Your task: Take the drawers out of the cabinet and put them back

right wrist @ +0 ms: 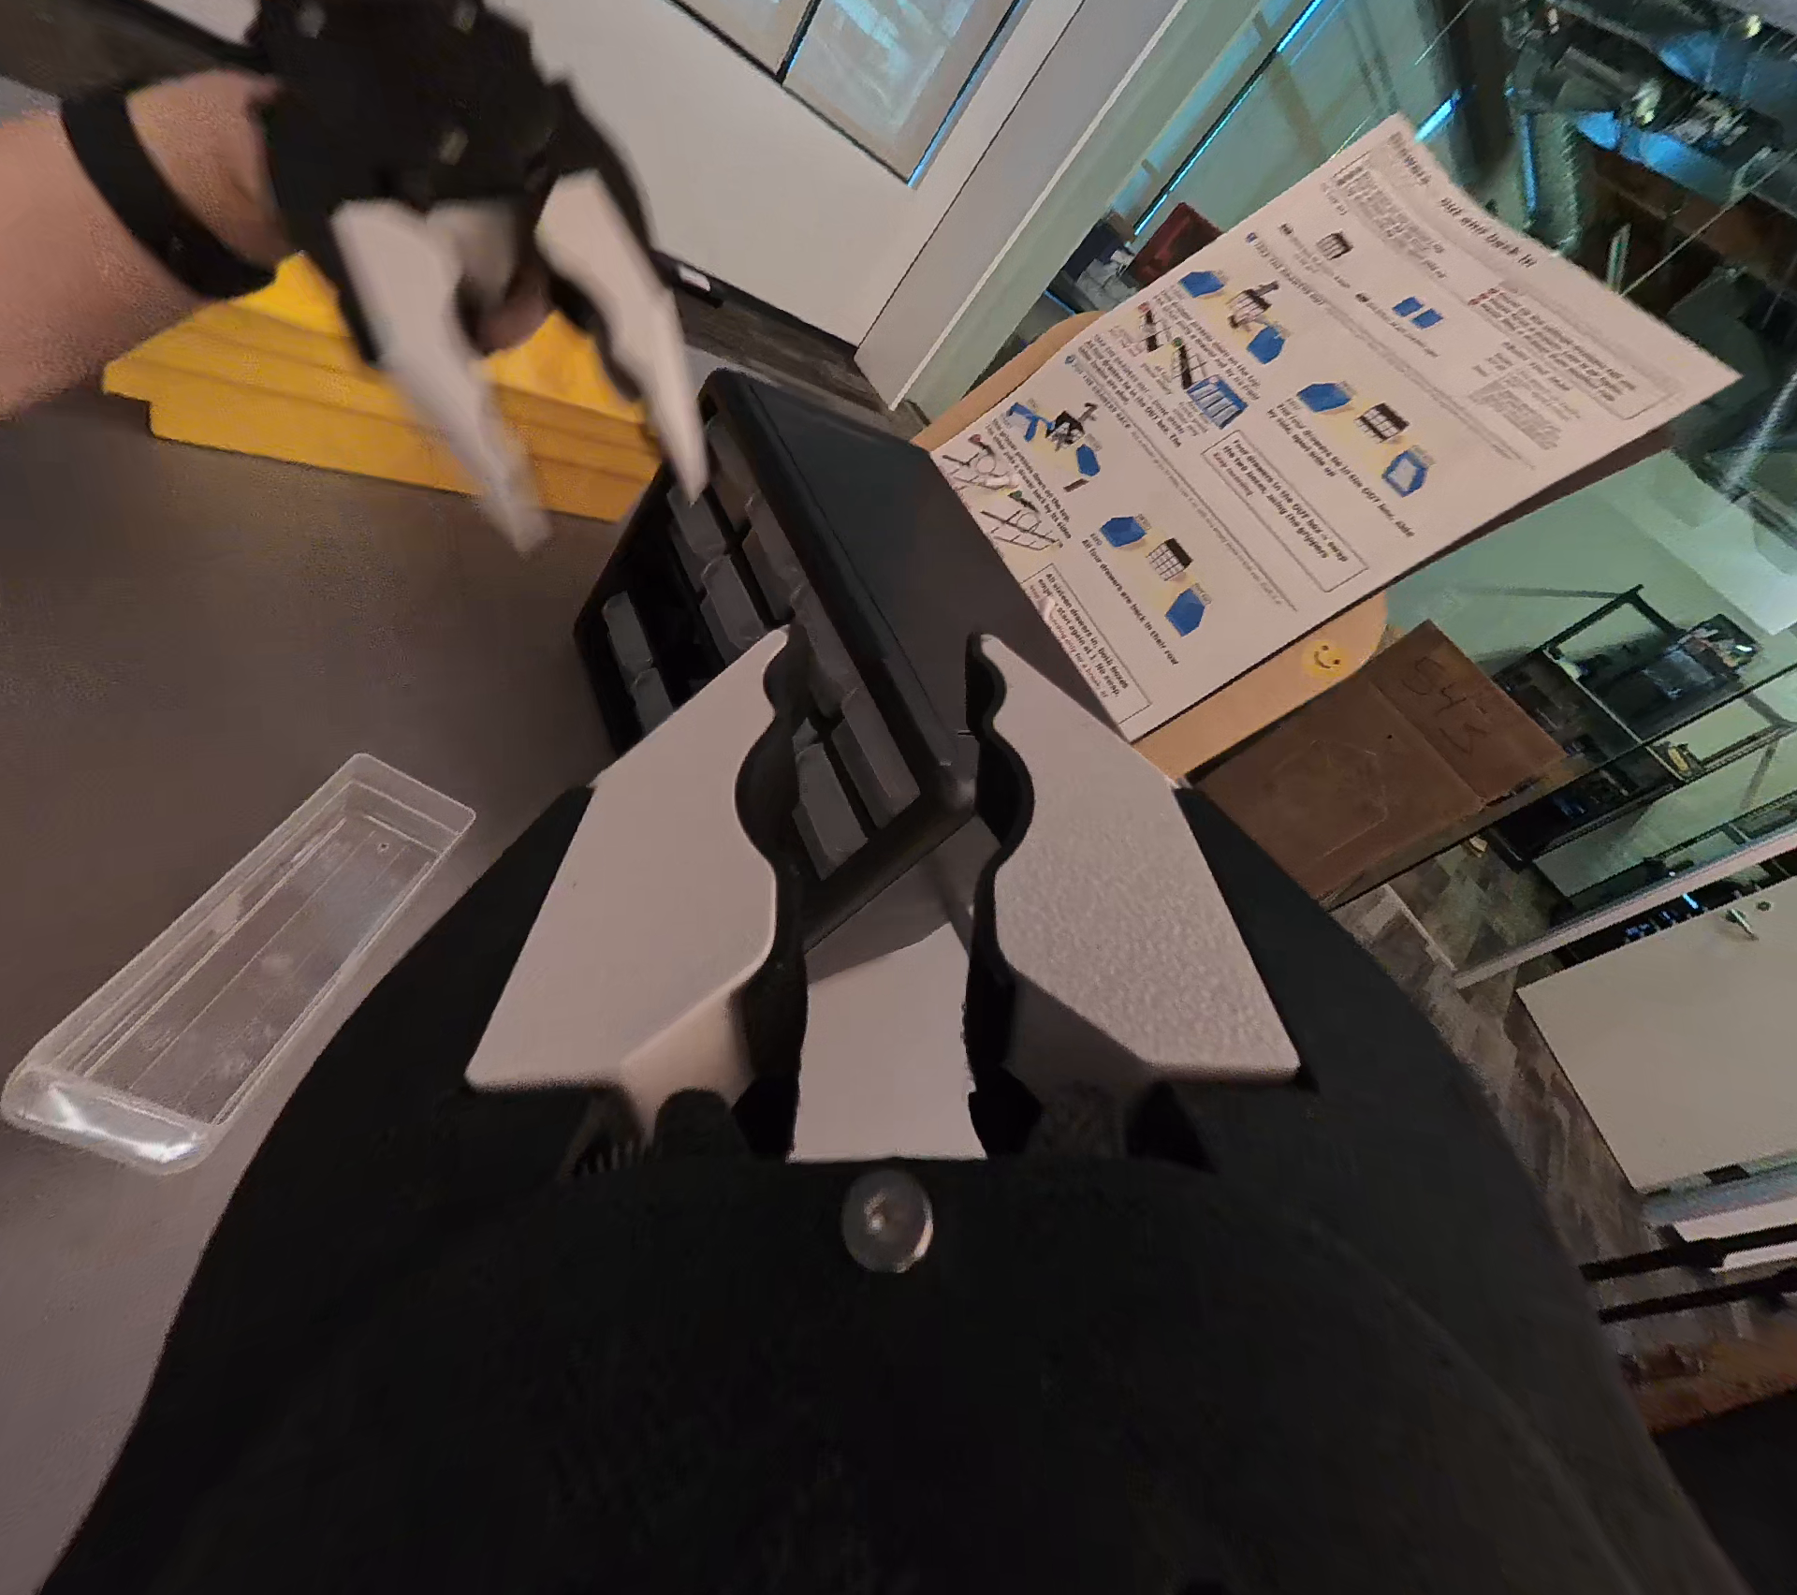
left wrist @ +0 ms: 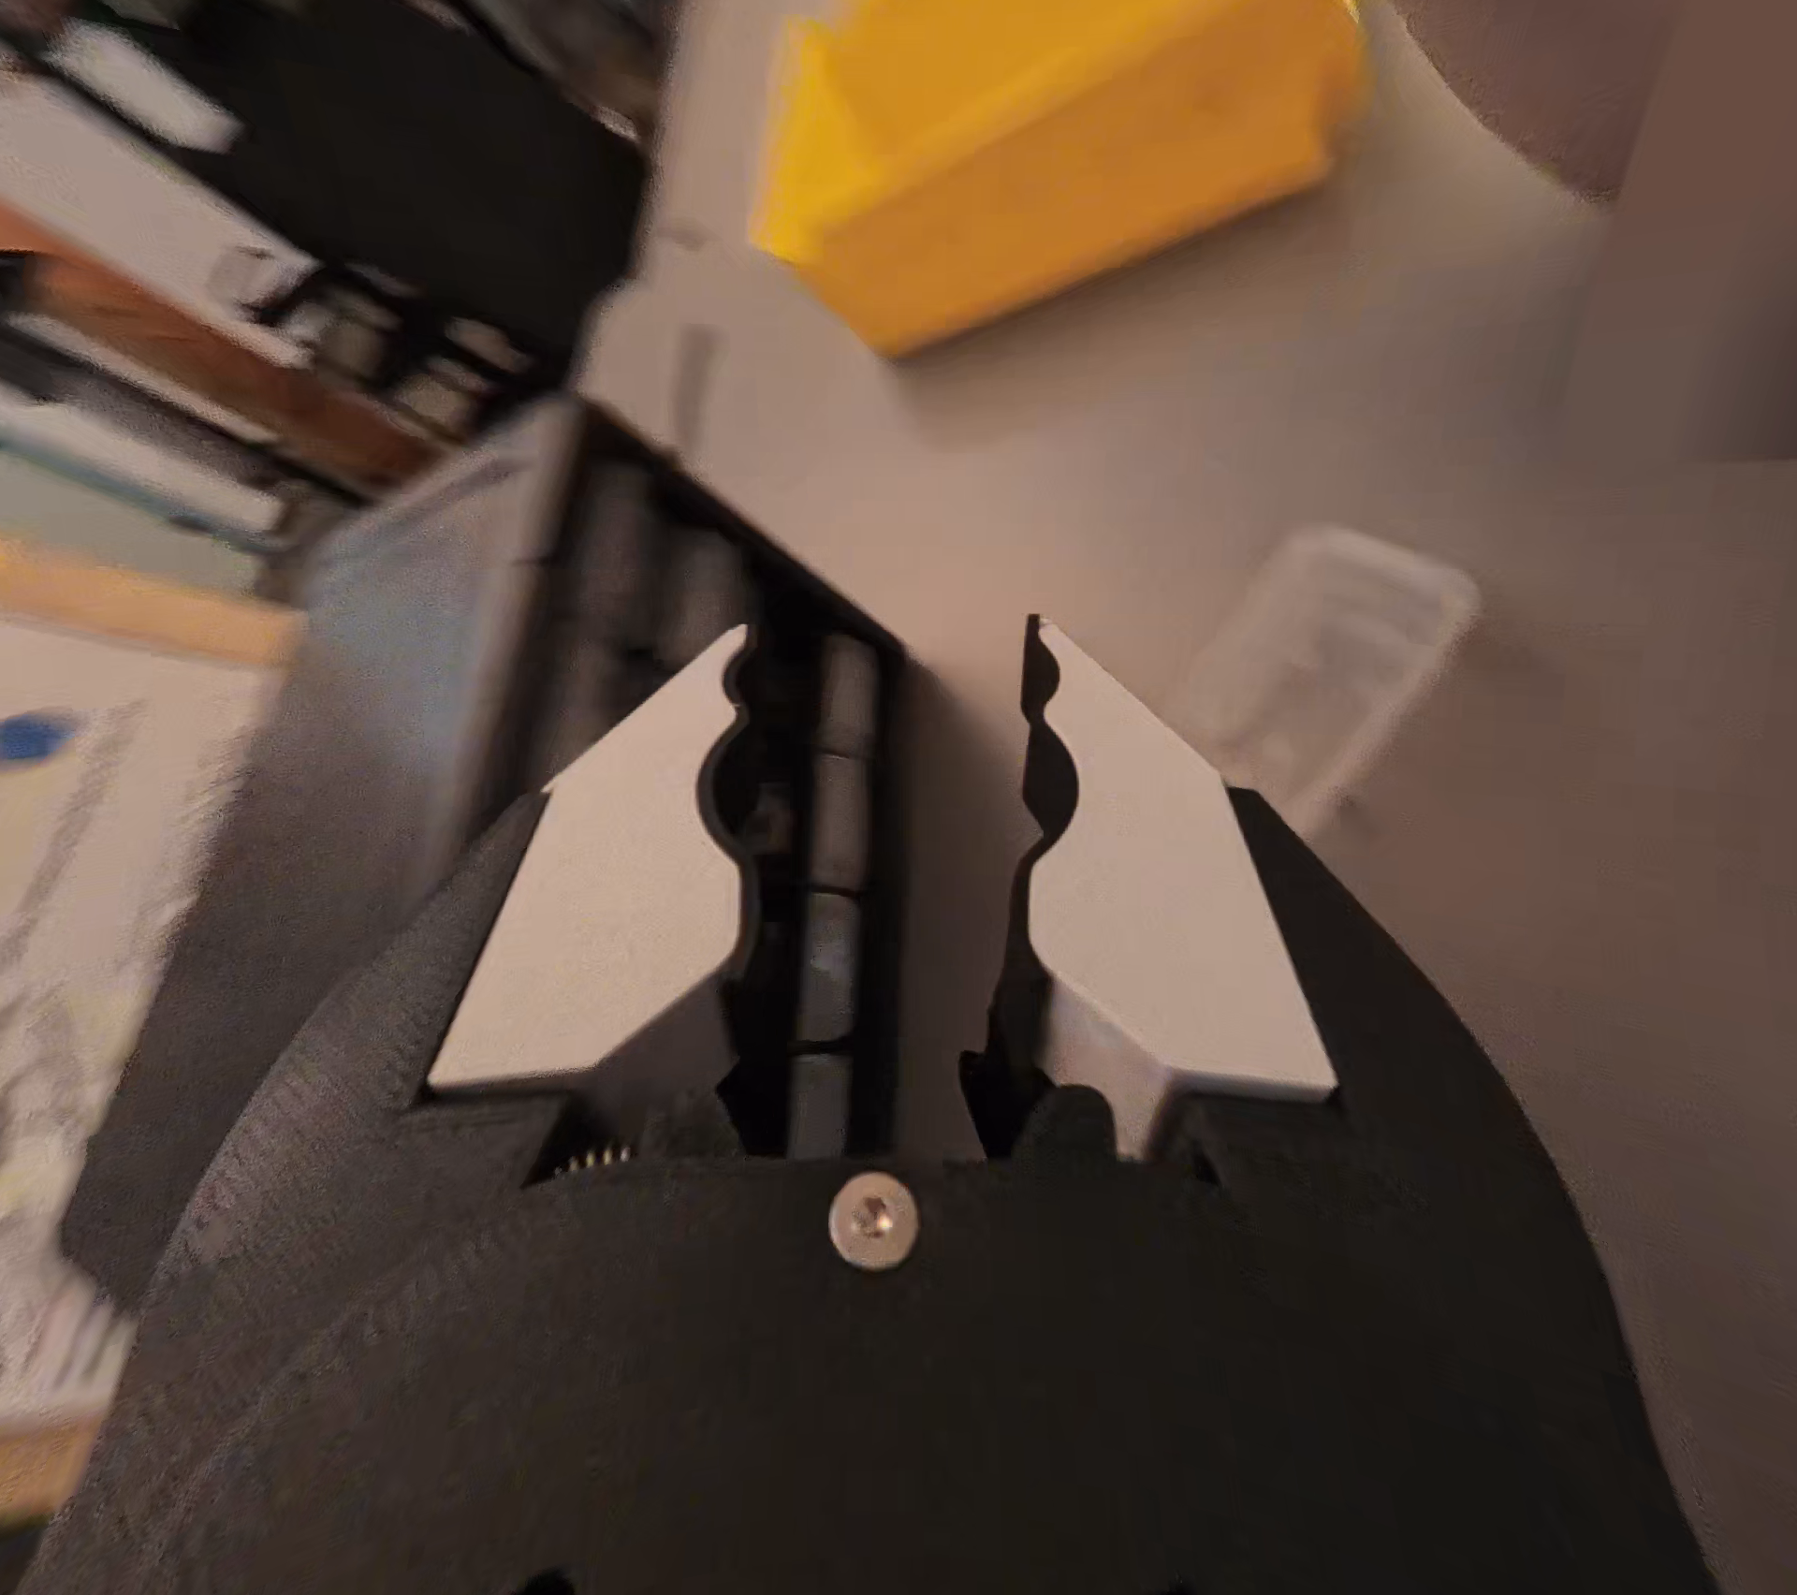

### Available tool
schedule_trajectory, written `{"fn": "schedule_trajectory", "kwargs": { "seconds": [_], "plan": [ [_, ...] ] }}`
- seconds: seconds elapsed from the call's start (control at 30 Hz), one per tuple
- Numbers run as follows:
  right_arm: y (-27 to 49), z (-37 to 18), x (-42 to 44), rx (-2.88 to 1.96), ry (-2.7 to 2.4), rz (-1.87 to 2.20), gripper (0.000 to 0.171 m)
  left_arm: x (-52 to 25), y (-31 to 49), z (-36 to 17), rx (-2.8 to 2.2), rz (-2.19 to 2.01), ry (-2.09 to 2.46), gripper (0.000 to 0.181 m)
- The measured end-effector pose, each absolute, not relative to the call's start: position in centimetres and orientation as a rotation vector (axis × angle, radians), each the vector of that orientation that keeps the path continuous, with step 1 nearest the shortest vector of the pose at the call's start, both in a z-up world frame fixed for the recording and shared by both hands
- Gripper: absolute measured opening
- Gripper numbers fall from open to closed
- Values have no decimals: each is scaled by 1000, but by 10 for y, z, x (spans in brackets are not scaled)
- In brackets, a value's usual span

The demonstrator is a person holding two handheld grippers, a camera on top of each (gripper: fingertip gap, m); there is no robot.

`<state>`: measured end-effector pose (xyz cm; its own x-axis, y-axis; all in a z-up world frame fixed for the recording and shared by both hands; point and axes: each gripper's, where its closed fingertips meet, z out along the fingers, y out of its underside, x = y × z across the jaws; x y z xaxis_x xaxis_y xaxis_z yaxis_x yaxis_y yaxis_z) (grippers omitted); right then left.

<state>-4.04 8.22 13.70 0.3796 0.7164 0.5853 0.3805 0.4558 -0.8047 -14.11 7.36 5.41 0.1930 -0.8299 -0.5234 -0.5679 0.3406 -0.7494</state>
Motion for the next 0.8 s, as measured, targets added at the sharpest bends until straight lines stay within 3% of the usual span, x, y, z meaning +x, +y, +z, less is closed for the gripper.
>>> {"fn": "schedule_trajectory", "kwargs": {
  "seconds": [0.1,0.3,0.53,0.8],
  "plan": [
    [86,126,-50,-1180,-1276,235,31,-208,137,112,-1394,-169,993,31],
    [86,106,-68,-1254,-1344,154,32,-266,188,105,-1573,-321,583,0],
    [63,66,-72,-1419,-1370,59,36,-284,200,66,-1784,-435,572,0],
    [16,-49,-57,-1603,-1346,93,47,-283,199,65,-1763,-443,621,0]
  ]
}}
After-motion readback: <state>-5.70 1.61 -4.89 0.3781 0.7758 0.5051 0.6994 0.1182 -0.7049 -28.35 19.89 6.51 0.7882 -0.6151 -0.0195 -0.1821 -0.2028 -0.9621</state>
